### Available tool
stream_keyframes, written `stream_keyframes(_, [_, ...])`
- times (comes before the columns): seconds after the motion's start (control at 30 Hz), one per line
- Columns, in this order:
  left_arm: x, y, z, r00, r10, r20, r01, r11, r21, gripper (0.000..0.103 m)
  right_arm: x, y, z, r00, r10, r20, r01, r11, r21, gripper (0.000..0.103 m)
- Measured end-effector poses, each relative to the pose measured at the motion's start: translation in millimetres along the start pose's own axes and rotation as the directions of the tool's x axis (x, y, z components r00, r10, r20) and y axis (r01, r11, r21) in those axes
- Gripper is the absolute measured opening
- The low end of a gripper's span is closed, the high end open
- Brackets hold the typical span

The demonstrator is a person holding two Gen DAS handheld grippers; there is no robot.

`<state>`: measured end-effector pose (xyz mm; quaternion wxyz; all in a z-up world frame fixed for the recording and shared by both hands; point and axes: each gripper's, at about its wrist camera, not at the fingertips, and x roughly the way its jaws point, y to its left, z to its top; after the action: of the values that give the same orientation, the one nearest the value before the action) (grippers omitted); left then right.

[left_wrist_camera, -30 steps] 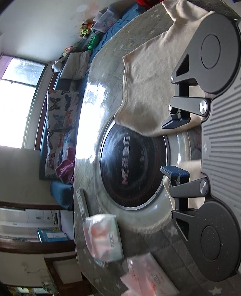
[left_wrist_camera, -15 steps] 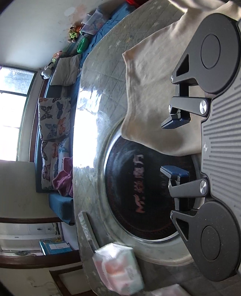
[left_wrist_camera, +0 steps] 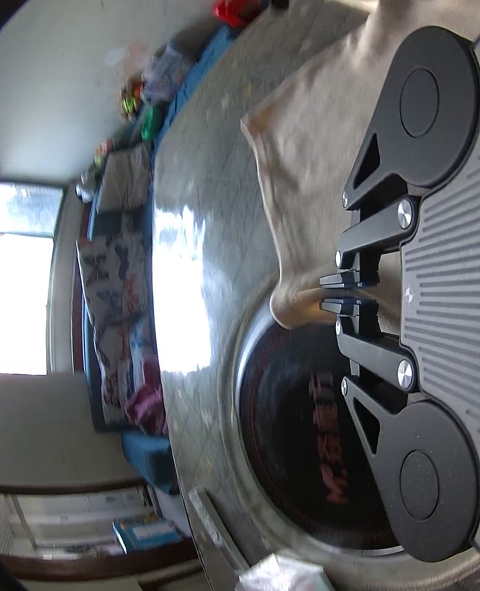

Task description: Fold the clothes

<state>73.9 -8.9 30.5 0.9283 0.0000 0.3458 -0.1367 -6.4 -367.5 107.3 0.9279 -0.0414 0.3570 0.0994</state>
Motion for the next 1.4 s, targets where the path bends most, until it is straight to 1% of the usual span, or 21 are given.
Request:
stream_keyframes(0.07, [-9.0,-13.7,-4.3,0.995,-0.096,-0.007,0.096,0.995,0.031,0.007,10.4,11.7,8.6,0.999,0.031,-0.004,-0.032,0.999,-0.032,0.039])
stream_keyframes(0.17, [-21.6,-22.1,-9.8,0.99,-0.138,0.006,0.137,0.987,0.083,0.014,23.3,23.6,17.2,0.998,0.059,-0.012,-0.06,0.996,-0.068,0.039])
stream_keyframes(0.23, [-30.0,-27.0,-13.4,0.987,-0.161,0.016,0.158,0.98,0.117,0.026,34.9,33.4,21.6,0.997,0.077,-0.022,-0.079,0.993,-0.085,0.039])
stream_keyframes(0.27, [-30.4,-26.4,-13.8,0.988,-0.15,0.017,0.147,0.981,0.126,0.03,39.0,35.5,23.5,0.996,0.085,-0.027,-0.087,0.992,-0.087,0.039])
stream_keyframes(0.33, [-28.9,-23.6,-13.7,0.993,-0.116,0.018,0.112,0.984,0.138,0.046,47.3,39.5,27.2,0.994,0.101,-0.038,-0.104,0.991,-0.09,0.039])
stream_keyframes(0.4, [-27.4,-20.8,-13.7,0.997,-0.081,0.018,0.077,0.986,0.15,0.051,59.0,42.6,31.5,0.991,0.121,-0.055,-0.125,0.988,-0.086,0.039])
stream_keyframes(0.43, [-22.9,-19.9,-13.0,0.998,-0.069,0.005,0.068,0.987,0.146,0.052,64.2,44.0,32.7,0.99,0.127,-0.061,-0.132,0.988,-0.084,0.039])
stream_keyframes(0.5, [-12.0,-15.2,-10.5,0.998,-0.063,-0.028,0.066,0.991,0.119,0.052,73.5,46.2,34.8,0.988,0.134,-0.073,-0.14,0.987,-0.079,0.039])
stream_keyframes(0.57, [-5.3,-14.7,-10.0,0.996,-0.081,-0.047,0.086,0.991,0.106,0.05,82.9,48.9,36.8,0.987,0.138,-0.084,-0.145,0.987,-0.073,0.039])
stream_keyframes(0.6, [-2.8,-15.2,-9.5,0.995,-0.092,-0.05,0.096,0.99,0.105,0.035,87.2,50.1,37.7,0.986,0.141,-0.088,-0.147,0.987,-0.07,0.039])
stream_keyframes(0.63, [-1.5,-15.1,-8.6,0.993,-0.102,-0.051,0.107,0.989,0.103,0.013,90.7,50.5,38.3,0.985,0.143,-0.092,-0.149,0.986,-0.067,0.039])
stream_keyframes(0.7, [-1.2,-13.1,-5.4,0.992,-0.115,-0.043,0.118,0.989,0.092,0.008,98.9,51.6,39.2,0.984,0.149,-0.101,-0.156,0.986,-0.056,0.038])
stream_keyframes(0.8, [-5.4,-3.0,6.4,0.997,-0.074,0.011,0.073,0.995,0.063,0.007,109.5,52.1,38.6,0.982,0.152,-0.111,-0.158,0.986,-0.044,0.029])
stream_keyframes(0.83, [-4.8,2.7,11.5,0.998,-0.056,0.022,0.055,0.997,0.047,0.006,111.5,51.9,38.8,0.981,0.162,-0.108,-0.167,0.985,-0.038,0.021])
stream_keyframes(0.87, [-3.9,8.6,16.5,0.999,-0.038,0.032,0.037,0.999,0.031,0.006,112.5,51.9,40.0,0.98,0.169,-0.101,-0.173,0.984,-0.036,0.006])
stream_keyframes(0.93, [-1.1,20.4,26.0,0.999,0.005,0.05,-0.005,1.0,0.004,0.006,113.1,53.2,44.3,0.985,0.15,-0.088,-0.155,0.987,-0.049,0.003])
stream_keyframes(1.0, [5.2,33.4,34.6,0.997,0.045,0.057,-0.043,0.999,-0.027,0.006,112.3,54.0,51.9,0.99,0.127,-0.061,-0.132,0.988,-0.075,0.003])
stream_keyframes(1.13, [26.0,53.2,45.2,0.991,0.122,0.046,-0.119,0.99,-0.078,0.006,116.3,48.6,70.7,0.997,0.077,-0.017,-0.079,0.992,-0.103,0.003])
stream_keyframes(1.27, [53.9,67.0,45.6,0.986,0.169,-0.01,-0.169,0.981,-0.1,0.007,139.3,42.7,79.0,0.998,0.045,-0.048,-0.05,0.993,-0.104,0.004])
stream_keyframes(1.33, [65.5,68.1,43.3,0.98,0.194,-0.034,-0.196,0.978,-0.076,0.011,150.9,44.3,76.7,0.996,0.037,-0.076,-0.046,0.991,-0.127,0.005])
stream_keyframes(1.4, [70.4,69.2,42.1,0.973,0.229,-0.033,-0.23,0.971,-0.059,0.017,154.9,45.5,74.0,0.997,0.024,-0.078,-0.035,0.99,-0.14,0.01])
